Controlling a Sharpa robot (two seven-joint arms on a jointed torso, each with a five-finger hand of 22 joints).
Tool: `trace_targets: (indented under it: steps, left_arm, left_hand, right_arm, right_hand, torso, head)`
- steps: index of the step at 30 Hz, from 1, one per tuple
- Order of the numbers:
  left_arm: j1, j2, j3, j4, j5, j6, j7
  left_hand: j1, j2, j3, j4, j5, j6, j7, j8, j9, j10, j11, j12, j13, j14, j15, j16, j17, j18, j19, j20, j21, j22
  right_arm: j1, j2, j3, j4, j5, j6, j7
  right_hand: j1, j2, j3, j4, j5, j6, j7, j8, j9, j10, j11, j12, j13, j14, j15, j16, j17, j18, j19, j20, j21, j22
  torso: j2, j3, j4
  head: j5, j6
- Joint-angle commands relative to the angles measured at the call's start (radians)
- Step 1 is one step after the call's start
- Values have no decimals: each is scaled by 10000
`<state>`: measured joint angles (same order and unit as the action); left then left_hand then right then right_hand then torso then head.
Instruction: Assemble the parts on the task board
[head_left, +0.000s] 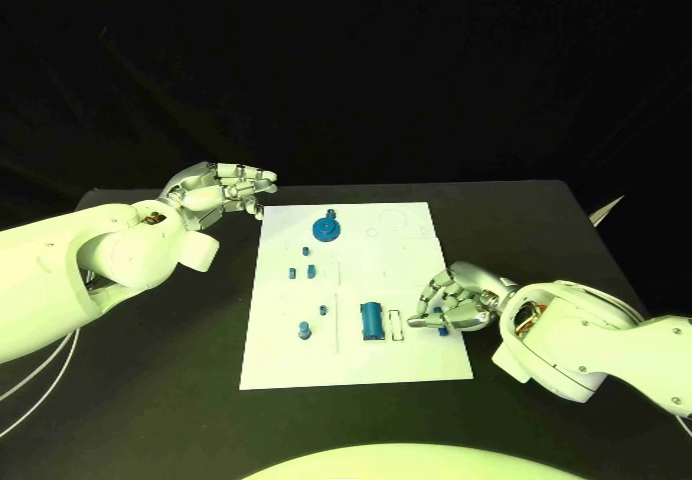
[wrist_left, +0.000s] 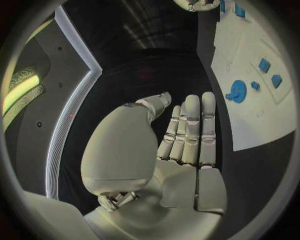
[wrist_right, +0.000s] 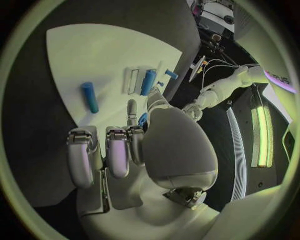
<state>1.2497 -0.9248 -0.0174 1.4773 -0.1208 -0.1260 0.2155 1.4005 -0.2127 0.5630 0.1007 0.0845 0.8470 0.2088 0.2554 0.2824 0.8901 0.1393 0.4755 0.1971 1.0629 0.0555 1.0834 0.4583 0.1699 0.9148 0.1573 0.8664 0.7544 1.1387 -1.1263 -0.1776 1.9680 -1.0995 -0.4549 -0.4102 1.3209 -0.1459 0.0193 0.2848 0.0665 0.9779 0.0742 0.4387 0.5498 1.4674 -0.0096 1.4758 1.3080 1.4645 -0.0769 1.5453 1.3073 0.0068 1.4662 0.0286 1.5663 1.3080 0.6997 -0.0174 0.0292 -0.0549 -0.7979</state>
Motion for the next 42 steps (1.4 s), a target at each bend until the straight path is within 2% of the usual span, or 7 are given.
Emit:
trace_targets:
  steps: [1, 4, 6, 12, 25, 35, 42]
  left_arm:
    - [7, 27, 4, 40, 48, 79, 84]
    - [7, 34, 4, 49, 48, 65, 111]
    - [7, 39, 4, 50, 48, 56, 125]
    - [5, 73, 3, 47, 48, 74, 145]
    - [5, 63, 1, 47, 49, 91, 136]
    - [5, 48, 1, 46, 49, 113, 119]
    - [5, 43, 0, 49, 49, 125, 104]
  left_hand:
    - [-47, 80, -18, 58, -6, -64, -21, -28, -12, -70, 8, 40, -15, 26, 73, -34, -16, 143, 63, 25, -42, -9]
    - [-47, 80, -18, 58, -6, -64, -21, -28, -12, -70, 8, 40, -15, 26, 73, -34, -16, 143, 63, 25, -42, -9]
    - [-47, 80, -18, 58, -6, -64, -21, -28, -12, -70, 8, 40, -15, 26, 73, -34, -16, 143, 63, 25, -42, -9]
    - [-41, 76, -21, 58, -9, -61, -23, -25, -12, -69, 6, 48, -18, 25, 72, -34, -18, 144, 68, 24, -49, -13]
    - [-41, 76, -21, 58, -9, -61, -23, -25, -12, -69, 6, 48, -18, 25, 72, -34, -18, 144, 68, 24, -49, -13]
    - [-44, 77, -23, 64, -9, -58, -24, -23, -12, -67, 6, 52, -19, 26, 72, -34, -20, 143, 70, 24, -52, -16]
    - [-44, 77, -23, 64, -9, -58, -24, -23, -12, -67, 6, 52, -19, 26, 72, -34, -20, 143, 70, 24, -52, -16]
  right_arm:
    - [77, -368, -4, -57, -390, -219, 350]
    - [121, -701, -7, -123, -893, -148, 269]
    - [135, -862, -9, -167, -1278, -91, 177]
    - [76, -1034, -26, -315, -2208, 29, -150]
    - [-424, -567, -43, -598, -2570, 224, -507]
    - [-584, -229, -45, -757, -2612, 313, -636]
    - [-682, -54, -46, -872, -2912, 639, -819]
  right_hand:
    - [117, 25, 69, -1, 102, -80, 17, -82, -33, 566, 86, -68, 2062, 919, 97, 7, 1900, -68, 1046, 75, 45, 2628]
    - [134, 26, 76, -3, 119, -91, 25, -99, -42, 563, 92, -75, 2059, 919, 102, 7, 1901, -68, 1046, 81, 45, 2628]
    - [125, 21, 72, 8, 116, -104, 36, -119, -52, 548, 100, -106, 2042, 918, 107, 6, 1899, -68, 1046, 85, 45, 2628]
    - [83, 20, 61, 37, 98, -121, 54, -160, -73, 530, 119, -144, 2022, 913, 123, -3, 1873, -68, 1046, 98, 45, 2628]
    - [-157, 28, 2, 72, 95, -30, 58, -203, -104, 536, 132, -135, 2029, 912, 144, -4, 1875, -68, 1046, 129, 45, 2628]
    - [-235, 48, -5, 69, 123, 36, 43, -196, -105, 545, 123, -119, 2038, 915, 141, 0, 1888, -68, 1046, 134, 45, 2628]
    - [-152, 75, 49, 19, 143, 129, 6, -180, -103, 556, 92, -101, 2048, 915, 121, 0, 1890, -68, 1046, 128, 45, 2628]
  torso:
    - [7, -5, 2]
    - [16, 5, 4]
    - [16, 17, -3]
    - [14, 22, 6]
    - [21, 12, 29]
    - [7, 6, 17]
    - [11, 6, 20]
  head:
    - [-79, 39]
    - [-126, 59]
    - [-210, 54]
    - [-292, 61]
    - [-269, 17]
    - [-247, -23]
    - [-245, -37]
